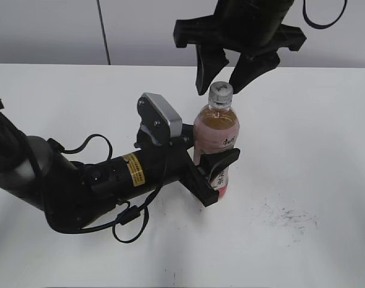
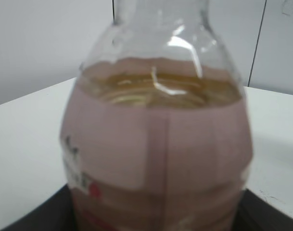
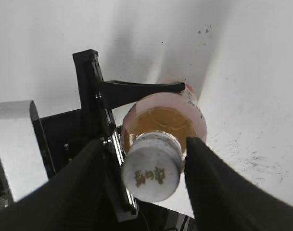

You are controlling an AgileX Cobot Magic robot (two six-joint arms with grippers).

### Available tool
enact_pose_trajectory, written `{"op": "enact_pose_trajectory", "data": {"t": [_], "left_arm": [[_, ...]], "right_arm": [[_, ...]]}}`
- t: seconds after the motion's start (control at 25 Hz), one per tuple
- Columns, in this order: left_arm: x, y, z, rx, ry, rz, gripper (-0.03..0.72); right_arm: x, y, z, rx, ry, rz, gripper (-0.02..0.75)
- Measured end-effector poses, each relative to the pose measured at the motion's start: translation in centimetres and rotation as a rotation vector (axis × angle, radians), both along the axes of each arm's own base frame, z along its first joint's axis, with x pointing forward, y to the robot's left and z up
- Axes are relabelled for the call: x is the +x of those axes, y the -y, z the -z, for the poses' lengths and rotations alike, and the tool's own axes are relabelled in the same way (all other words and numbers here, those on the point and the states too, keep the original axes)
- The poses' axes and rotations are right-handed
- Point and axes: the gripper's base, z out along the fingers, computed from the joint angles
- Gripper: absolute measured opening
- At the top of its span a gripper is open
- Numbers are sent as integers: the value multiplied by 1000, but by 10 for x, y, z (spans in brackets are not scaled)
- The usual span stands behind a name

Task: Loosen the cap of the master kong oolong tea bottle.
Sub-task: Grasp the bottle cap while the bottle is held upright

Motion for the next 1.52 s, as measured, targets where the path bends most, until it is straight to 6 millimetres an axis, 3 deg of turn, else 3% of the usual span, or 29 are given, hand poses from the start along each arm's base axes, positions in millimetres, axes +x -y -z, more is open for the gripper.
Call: {"op": "enact_pose_trajectory", "data": {"t": [0.24, 0.4, 0.52, 1.16, 1.52], "left_arm": [[0, 0, 0, 0, 0, 0, 389], [0, 0, 0, -1, -1, -1, 389], [0, 0, 0, -1, -2, -2, 389], [0, 0, 0, -1, -3, -3, 389], [1, 0, 0, -2, -6, -7, 389]], "right_arm": [[-1, 0, 2, 0, -11, 1, 382], [-1, 1, 2, -14, 1, -27, 280], [-1, 1, 2, -31, 25, -115, 271], [-1, 1, 2, -189, 269, -976, 271], [0, 2, 2, -265, 363, -1309, 271]]}}
